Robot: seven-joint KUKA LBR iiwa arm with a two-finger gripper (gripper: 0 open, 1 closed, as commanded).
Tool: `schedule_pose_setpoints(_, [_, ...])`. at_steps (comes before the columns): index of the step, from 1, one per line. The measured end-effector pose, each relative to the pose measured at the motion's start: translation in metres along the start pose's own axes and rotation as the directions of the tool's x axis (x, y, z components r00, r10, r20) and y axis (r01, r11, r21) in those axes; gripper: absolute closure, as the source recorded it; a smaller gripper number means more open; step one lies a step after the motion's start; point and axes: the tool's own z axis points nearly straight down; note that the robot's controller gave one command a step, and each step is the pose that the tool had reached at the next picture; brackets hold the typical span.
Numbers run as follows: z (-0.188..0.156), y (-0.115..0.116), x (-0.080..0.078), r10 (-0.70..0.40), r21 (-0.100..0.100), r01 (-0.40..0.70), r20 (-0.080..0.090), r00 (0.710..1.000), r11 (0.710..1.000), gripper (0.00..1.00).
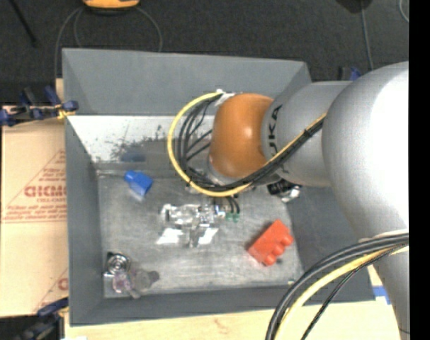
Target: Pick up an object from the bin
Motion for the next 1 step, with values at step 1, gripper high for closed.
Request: schedule_pose_setpoints(1, [-0.0014,0.0002,-0.0003,0.000,-0.001,0.000,0.008,1.000,1.000,1.00])
